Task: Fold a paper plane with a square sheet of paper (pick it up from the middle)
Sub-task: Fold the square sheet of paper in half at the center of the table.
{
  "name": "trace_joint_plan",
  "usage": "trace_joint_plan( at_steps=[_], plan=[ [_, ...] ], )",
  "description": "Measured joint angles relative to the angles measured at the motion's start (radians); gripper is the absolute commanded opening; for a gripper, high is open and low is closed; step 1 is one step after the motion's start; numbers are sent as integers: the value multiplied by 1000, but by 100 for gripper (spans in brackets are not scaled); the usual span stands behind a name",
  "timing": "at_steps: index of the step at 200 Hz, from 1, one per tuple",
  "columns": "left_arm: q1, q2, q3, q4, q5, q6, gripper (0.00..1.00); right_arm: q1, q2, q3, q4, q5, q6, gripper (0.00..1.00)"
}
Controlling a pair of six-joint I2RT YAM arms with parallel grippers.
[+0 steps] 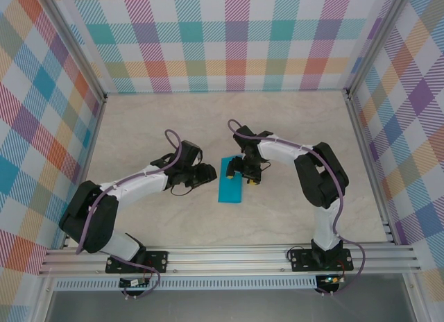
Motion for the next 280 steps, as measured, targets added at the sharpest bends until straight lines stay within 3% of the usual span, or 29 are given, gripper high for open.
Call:
trace_joint_plan(
  at_steps=[203,233,280],
  plan=[
    [0,16,10,0,2,-4,36,3,18,23,-27,14,13,76],
    [0,16,10,0,2,-4,36,3,16,21,-24,10,14,71],
    [0,16,10,0,2,-4,36,1,-3,3,-3,3,15,76]
  ],
)
